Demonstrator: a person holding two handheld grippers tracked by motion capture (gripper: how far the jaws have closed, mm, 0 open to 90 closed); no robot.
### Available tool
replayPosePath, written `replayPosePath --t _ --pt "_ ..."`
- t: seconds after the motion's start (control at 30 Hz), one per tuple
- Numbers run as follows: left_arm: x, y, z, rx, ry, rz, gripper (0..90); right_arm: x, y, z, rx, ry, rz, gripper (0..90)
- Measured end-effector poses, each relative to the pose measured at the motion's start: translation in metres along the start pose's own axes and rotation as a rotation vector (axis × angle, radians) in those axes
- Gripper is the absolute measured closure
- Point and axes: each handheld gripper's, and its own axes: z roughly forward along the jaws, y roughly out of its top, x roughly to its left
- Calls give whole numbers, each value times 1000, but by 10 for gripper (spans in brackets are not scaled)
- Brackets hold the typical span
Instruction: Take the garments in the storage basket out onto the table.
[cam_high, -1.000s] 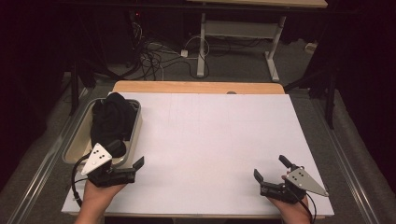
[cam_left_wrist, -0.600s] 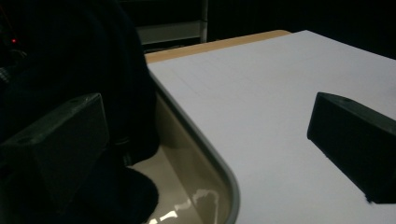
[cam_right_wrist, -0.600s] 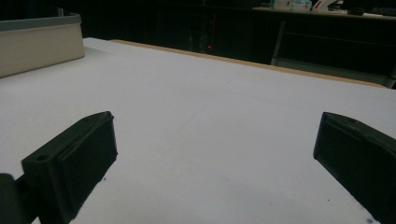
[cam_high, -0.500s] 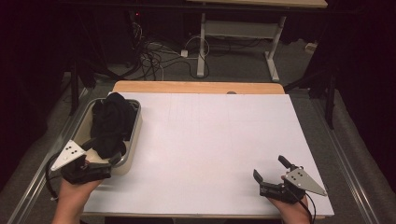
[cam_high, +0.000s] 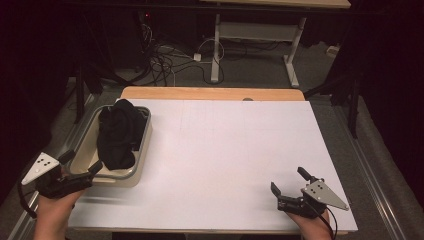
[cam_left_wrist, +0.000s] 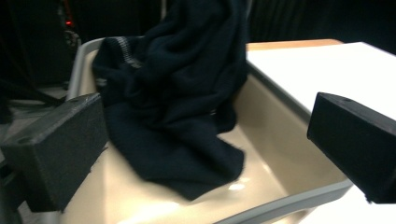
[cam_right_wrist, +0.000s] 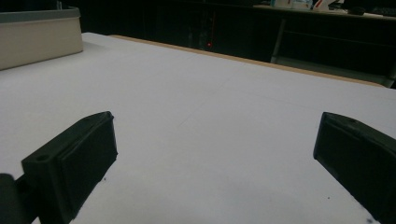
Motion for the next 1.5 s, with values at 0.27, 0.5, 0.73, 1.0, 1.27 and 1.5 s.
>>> replayPosePath --t 0.27,0.5,0.73,1.0,1.27,1.5 --pt "8 -4 -2 -17 11 -31 0 3 1 0 -3 3 -14 0" --pt "-4 -3 8 -48 -57 -54 0 1 2 -2 -5 16 -9 0" --pt "-22 -1 17 -56 -91 -36 0 -5 0 -7 8 16 -19 0" --pt "-46 13 23 -85 -83 16 0 -10 -3 -14 17 18 -35 0" --pt "-56 56 39 -78 -66 71 0 -8 -3 -15 12 38 -42 0" --pt "-41 78 72 -25 -46 48 0 -8 -2 -15 12 40 -34 0"
